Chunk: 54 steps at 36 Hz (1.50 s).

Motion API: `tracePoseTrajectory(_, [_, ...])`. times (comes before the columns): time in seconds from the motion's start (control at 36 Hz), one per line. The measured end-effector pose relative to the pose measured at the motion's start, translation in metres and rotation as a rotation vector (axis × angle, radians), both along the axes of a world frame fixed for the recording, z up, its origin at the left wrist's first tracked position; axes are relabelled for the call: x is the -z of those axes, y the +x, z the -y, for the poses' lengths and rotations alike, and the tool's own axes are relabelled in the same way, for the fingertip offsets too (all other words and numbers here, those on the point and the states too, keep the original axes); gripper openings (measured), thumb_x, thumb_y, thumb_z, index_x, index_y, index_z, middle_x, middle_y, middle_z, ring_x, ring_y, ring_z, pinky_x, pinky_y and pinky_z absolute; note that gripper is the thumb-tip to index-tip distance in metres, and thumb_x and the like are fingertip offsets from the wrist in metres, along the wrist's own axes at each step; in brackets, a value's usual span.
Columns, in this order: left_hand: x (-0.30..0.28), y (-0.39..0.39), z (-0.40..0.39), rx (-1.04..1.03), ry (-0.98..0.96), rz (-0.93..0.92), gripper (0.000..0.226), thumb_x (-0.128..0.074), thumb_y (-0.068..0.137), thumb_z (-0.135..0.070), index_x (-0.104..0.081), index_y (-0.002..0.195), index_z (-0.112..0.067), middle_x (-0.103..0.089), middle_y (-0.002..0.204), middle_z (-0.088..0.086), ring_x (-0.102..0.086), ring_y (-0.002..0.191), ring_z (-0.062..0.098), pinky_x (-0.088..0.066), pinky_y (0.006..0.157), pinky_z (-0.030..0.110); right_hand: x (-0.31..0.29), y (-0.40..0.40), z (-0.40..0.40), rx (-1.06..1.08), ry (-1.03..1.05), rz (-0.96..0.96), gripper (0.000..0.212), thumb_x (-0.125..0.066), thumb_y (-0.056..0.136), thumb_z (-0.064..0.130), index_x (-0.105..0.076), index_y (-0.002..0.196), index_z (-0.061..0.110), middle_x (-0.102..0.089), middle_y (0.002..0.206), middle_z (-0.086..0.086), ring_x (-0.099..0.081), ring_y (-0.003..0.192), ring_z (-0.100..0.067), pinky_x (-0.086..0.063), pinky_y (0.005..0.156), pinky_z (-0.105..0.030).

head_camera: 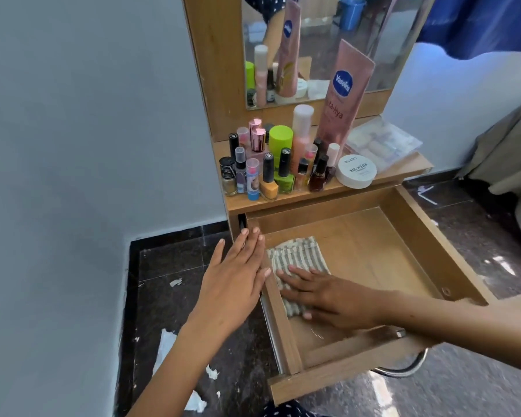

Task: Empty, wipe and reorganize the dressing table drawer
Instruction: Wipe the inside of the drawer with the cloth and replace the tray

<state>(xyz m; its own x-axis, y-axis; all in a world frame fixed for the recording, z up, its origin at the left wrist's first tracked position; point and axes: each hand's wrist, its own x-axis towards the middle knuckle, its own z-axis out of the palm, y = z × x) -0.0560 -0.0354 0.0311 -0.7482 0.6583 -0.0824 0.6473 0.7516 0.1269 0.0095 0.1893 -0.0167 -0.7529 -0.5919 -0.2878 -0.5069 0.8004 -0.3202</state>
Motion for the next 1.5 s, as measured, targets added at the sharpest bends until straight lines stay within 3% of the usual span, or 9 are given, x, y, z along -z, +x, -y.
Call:
tracePoseTrajectory(0.11, [0.002,-0.002,0.003,-0.011,-0.002,0.023,0.081,0.019,0.077,-0.055,0.006,0.151,-0.025,0.021,0.149,-0.013,0.023,0.137,0.004,0.016,0.110,0.036,-0.004,-0.011,0.006,0.015,0.052,-0.013,0.062,-0.016,0.099,0.047,-0.001,0.153,0.020,0.013,0.159,0.003,0.016,0.147,-0.017,0.007,0.120,-0.034])
tracePoseTrajectory(0.28, [-0.006,-0.002,0.003,-0.013,0.027,0.039,0.056,-0.017,0.102,-0.045,0.000,0.151,-0.026,0.011,0.157,-0.012,0.017,0.141,0.004,0.013,0.113,0.035,-0.006,-0.039,0.014,0.082,0.055,-0.040,0.075,-0.007,0.090,0.057,0.000,0.152,0.015,0.017,0.151,0.006,0.018,0.143,-0.011,0.012,0.116,-0.028])
tracePoseTrajectory(0.56, [-0.008,0.004,0.002,-0.030,0.024,0.045,0.057,-0.019,0.101,-0.044,0.000,0.151,-0.026,0.012,0.157,-0.011,0.016,0.143,0.006,0.012,0.114,0.036,-0.006,-0.035,-0.025,0.307,0.095,-0.004,0.100,0.022,0.068,0.079,0.006,0.150,0.023,0.007,0.157,0.005,0.007,0.147,-0.012,-0.002,0.122,-0.033])
tracePoseTrajectory(0.72, [-0.007,0.004,0.001,-0.031,0.007,0.027,0.057,-0.018,0.101,-0.045,0.002,0.151,-0.026,0.012,0.156,-0.010,0.016,0.142,0.006,0.012,0.113,0.036,-0.019,-0.016,-0.081,0.519,0.141,0.029,0.065,-0.021,0.097,0.052,0.002,0.150,0.021,0.013,0.148,0.011,0.004,0.148,-0.014,0.005,0.115,-0.023])
tracePoseTrajectory(0.83, [-0.006,0.006,0.001,-0.033,0.012,0.032,0.057,-0.017,0.102,-0.043,0.002,0.151,-0.024,0.012,0.157,-0.008,0.017,0.142,0.007,0.011,0.114,0.035,-0.014,-0.019,-0.079,0.512,0.093,0.113,0.060,-0.027,0.100,0.045,0.002,0.149,0.028,0.015,0.151,0.012,0.009,0.148,-0.015,0.002,0.122,-0.037])
tracePoseTrajectory(1.0, [-0.005,0.006,0.001,-0.028,0.019,0.039,0.057,-0.019,0.102,-0.041,-0.001,0.152,-0.022,0.010,0.158,-0.006,0.014,0.144,0.008,0.009,0.116,0.035,-0.013,-0.034,-0.016,0.284,0.131,0.071,0.059,-0.018,0.099,0.049,0.004,0.151,0.030,0.015,0.158,0.006,0.014,0.147,-0.015,0.005,0.120,-0.037])
tracePoseTrajectory(1.11, [-0.005,0.006,0.002,-0.026,0.021,0.050,0.057,-0.019,0.102,-0.041,0.000,0.152,-0.021,0.011,0.158,-0.006,0.015,0.144,0.007,0.009,0.116,0.035,-0.010,-0.041,0.020,0.170,0.175,-0.109,0.076,0.004,0.089,0.060,-0.015,0.153,0.023,-0.002,0.161,-0.001,-0.014,0.147,-0.029,-0.016,0.118,-0.045])
tracePoseTrajectory(1.36, [-0.008,0.004,0.001,-0.023,-0.010,0.034,0.057,-0.018,0.102,-0.042,0.002,0.152,-0.022,0.012,0.158,-0.006,0.015,0.144,0.008,0.009,0.116,0.035,-0.013,-0.052,0.024,0.184,0.189,-0.193,0.080,-0.007,0.092,0.066,-0.043,0.141,0.014,-0.045,0.147,-0.008,-0.040,0.136,-0.026,-0.029,0.110,-0.050])
tracePoseTrajectory(1.5, [-0.009,0.004,0.000,-0.026,-0.014,0.027,0.057,-0.018,0.102,-0.042,0.001,0.152,-0.022,0.012,0.158,-0.006,0.015,0.144,0.007,0.010,0.115,0.034,-0.021,-0.050,0.010,0.254,0.225,-0.228,0.083,-0.005,0.089,0.071,-0.041,0.140,0.017,-0.041,0.150,-0.006,-0.041,0.134,-0.027,-0.031,0.109,-0.044])
